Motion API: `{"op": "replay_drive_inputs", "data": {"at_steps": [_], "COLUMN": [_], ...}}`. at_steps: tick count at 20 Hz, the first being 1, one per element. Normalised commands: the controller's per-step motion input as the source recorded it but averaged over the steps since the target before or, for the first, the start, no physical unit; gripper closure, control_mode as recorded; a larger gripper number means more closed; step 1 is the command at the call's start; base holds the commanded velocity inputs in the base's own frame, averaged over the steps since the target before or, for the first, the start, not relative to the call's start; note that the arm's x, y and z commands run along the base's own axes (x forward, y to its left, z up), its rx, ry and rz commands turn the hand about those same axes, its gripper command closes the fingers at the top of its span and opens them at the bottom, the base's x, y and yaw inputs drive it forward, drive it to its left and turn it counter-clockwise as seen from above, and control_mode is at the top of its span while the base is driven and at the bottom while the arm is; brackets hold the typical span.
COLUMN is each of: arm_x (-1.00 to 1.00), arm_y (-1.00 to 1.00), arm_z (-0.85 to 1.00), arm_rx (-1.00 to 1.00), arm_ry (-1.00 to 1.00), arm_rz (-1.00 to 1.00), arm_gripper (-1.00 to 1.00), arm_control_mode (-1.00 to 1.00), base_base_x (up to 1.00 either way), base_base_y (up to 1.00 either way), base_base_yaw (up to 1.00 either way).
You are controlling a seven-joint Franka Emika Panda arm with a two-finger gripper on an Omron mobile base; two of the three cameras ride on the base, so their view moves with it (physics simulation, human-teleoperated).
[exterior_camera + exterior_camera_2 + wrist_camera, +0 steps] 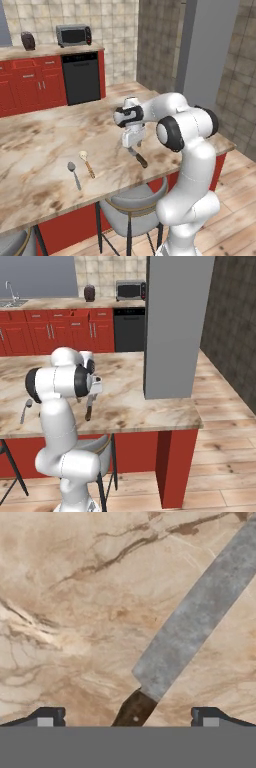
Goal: Pick up the metallic utensils from the counter and place them in the open drawer. Make sure not to pick up any wooden utensils.
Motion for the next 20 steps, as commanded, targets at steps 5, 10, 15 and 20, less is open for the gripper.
{"op": "replay_drive_inputs", "data": {"at_steps": [5, 10, 15, 20], "arm_x": [-0.35, -0.04, 0.00, 0.00], "arm_y": [0.00, 0.00, -0.09, -0.06], "arm_z": [-0.19, -0.20, -0.19, -0.08], "arm_rx": [0.00, 0.00, 0.01, 0.01], "arm_ry": [-0.22, -0.15, -0.02, 0.00], "arm_rz": [-0.01, -0.09, -0.17, -0.16], "arm_gripper": [-1.00, -1.00, -1.00, -1.00], "arm_control_mode": [-1.00, -1.00, -1.00, -1.00], "base_base_x": [0.00, 0.00, 0.00, 0.00], "base_base_y": [0.00, 0.00, 0.00, 0.00], "base_base_yaw": [0.00, 0.00, 0.00, 0.00]}}
